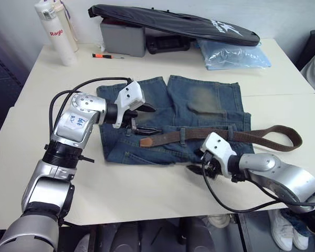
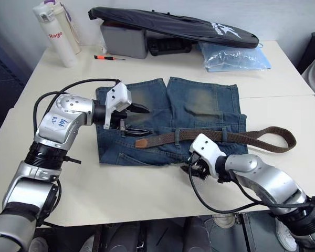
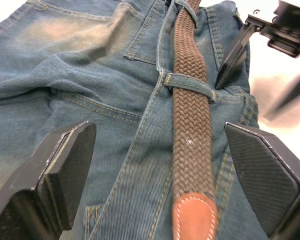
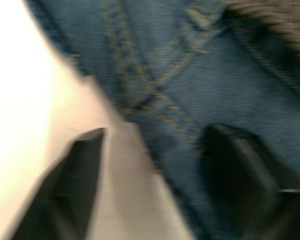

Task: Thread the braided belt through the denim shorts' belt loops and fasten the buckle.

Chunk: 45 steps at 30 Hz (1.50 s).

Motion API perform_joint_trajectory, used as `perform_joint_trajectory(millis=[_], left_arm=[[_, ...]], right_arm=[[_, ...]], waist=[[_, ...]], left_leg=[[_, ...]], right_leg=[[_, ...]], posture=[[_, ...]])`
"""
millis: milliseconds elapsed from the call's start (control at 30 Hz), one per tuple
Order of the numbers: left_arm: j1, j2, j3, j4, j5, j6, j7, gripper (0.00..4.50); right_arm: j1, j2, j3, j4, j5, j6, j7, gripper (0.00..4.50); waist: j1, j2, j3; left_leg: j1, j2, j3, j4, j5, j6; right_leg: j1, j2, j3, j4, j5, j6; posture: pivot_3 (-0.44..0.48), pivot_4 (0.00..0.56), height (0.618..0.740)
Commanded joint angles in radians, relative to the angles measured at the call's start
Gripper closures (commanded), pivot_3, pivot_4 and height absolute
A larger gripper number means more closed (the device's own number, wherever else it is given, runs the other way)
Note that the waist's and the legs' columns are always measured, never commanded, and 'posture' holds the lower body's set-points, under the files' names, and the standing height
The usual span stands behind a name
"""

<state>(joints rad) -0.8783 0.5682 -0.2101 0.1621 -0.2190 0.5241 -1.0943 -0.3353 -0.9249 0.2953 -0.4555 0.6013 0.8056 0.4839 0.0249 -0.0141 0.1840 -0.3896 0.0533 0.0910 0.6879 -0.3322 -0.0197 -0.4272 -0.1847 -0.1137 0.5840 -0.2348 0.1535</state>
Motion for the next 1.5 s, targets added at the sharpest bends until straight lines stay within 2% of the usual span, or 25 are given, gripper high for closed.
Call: perform_joint_trajectory(millis=[33,67,167,367,600,700,800,933,1100,1233,1500], left_arm=[[0.002,0.015,0.029,-0.037,-0.007,0.002,0.005,0.0],[0.006,0.014,0.029,-0.042,-0.008,0.004,0.005,0.0],[0.014,0.01,0.029,-0.053,-0.011,0.009,0.007,0.0],[0.022,-0.012,0.019,-0.068,-0.019,0.016,0.012,0.0],[0.013,-0.076,-0.018,-0.086,-0.022,0.024,0.011,0.0],[0.0,-0.104,-0.032,-0.081,-0.019,0.021,0.006,0.0],[-0.011,-0.114,-0.04,-0.064,-0.013,0.014,0.0,0.0],[-0.033,-0.147,-0.065,-0.036,-0.006,0.0,-0.01,0.0],[-0.06,-0.221,-0.116,-0.006,0.013,-0.017,-0.005,0.0],[-0.078,-0.26,-0.141,0.046,0.046,-0.021,0.034,0.0],[-0.077,-0.345,-0.216,0.12,0.159,-0.065,0.122,0.0]], right_arm=[[0.006,-0.048,-0.059,0.058,-0.087,-0.036,0.064,2.71],[0.013,-0.072,-0.071,0.068,-0.112,-0.06,0.089,3.25],[0.04,-0.145,-0.093,0.11,-0.186,-0.14,0.167,4.48],[0.074,-0.249,-0.157,0.287,-0.314,-0.294,0.27,4.48],[0.076,-0.211,-0.209,0.316,-0.352,-0.311,0.298,4.48],[0.093,-0.195,-0.244,0.263,-0.337,-0.274,0.302,3.46],[0.121,-0.217,-0.301,0.199,-0.322,-0.239,0.321,2.12],[0.153,-0.262,-0.416,0.111,-0.274,-0.162,0.381,0.1],[0.153,-0.252,-0.539,-0.037,-0.145,-0.017,0.414,0.04],[0.131,-0.156,-0.517,-0.148,-0.072,0.044,0.342,0.04],[0.157,-0.118,-0.501,-0.205,-0.097,0.107,0.248,0.04]], waist=[[0.004,0.0,0.0],[0.005,0.0,0.0],[0.006,0.0,0.0],[0.006,0.0,0.0],[0.003,0.0,0.0],[0.002,0.0,0.0],[0.001,0.0,0.0],[0.002,0.0,0.0],[0.004,0.0,0.0],[0.001,0.0,0.0],[0.006,0.0,0.0]], left_leg=[[0.0,0.0,0.0,0.001,0.0,0.0],[-0.001,0.0,0.0,0.002,0.0,0.0],[-0.002,0.0,0.0,0.003,-0.001,0.002],[-0.002,0.0,0.0,0.005,-0.002,0.002],[-0.002,0.0,0.0,0.005,-0.002,0.002],[-0.002,0.0,0.0,0.005,-0.002,0.002],[-0.002,0.0,0.0,0.005,-0.002,0.002],[-0.002,0.0,0.0,0.005,-0.002,0.002],[-0.002,0.0,0.0,0.006,-0.002,0.002],[-0.002,0.0,0.0,0.006,-0.002,0.002],[-0.002,0.0,-0.001,0.007,-0.002,0.002]], right_leg=[[0.0,0.0,0.0,0.0,0.0,0.0],[0.0,0.0,0.0,0.0,0.001,0.0],[0.001,0.0,0.0,-0.001,0.001,0.0],[0.001,0.0,0.0,-0.001,0.001,0.001],[0.001,0.0,0.0,-0.001,0.002,0.001],[0.001,0.0,0.0,-0.001,0.002,0.001],[0.001,0.0,0.0,-0.001,0.002,0.001],[0.001,0.0,0.0,-0.001,0.002,0.001],[0.001,0.0,0.0,-0.001,0.002,0.001],[0.001,0.0,0.0,-0.001,0.002,0.001],[0.001,0.0,0.0,0.0,0.002,0.001]], posture=[[0.0,0.15,0.74],[0.0,0.15,0.74],[0.0,0.15,0.74],[0.0,0.15,0.74],[0.0,0.15,0.74],[0.0,0.15,0.74],[0.0,0.15,0.74],[0.0,0.15,0.74],[0.0,0.15,0.74],[0.0,0.15,0.74],[0.0,0.15,0.74]])
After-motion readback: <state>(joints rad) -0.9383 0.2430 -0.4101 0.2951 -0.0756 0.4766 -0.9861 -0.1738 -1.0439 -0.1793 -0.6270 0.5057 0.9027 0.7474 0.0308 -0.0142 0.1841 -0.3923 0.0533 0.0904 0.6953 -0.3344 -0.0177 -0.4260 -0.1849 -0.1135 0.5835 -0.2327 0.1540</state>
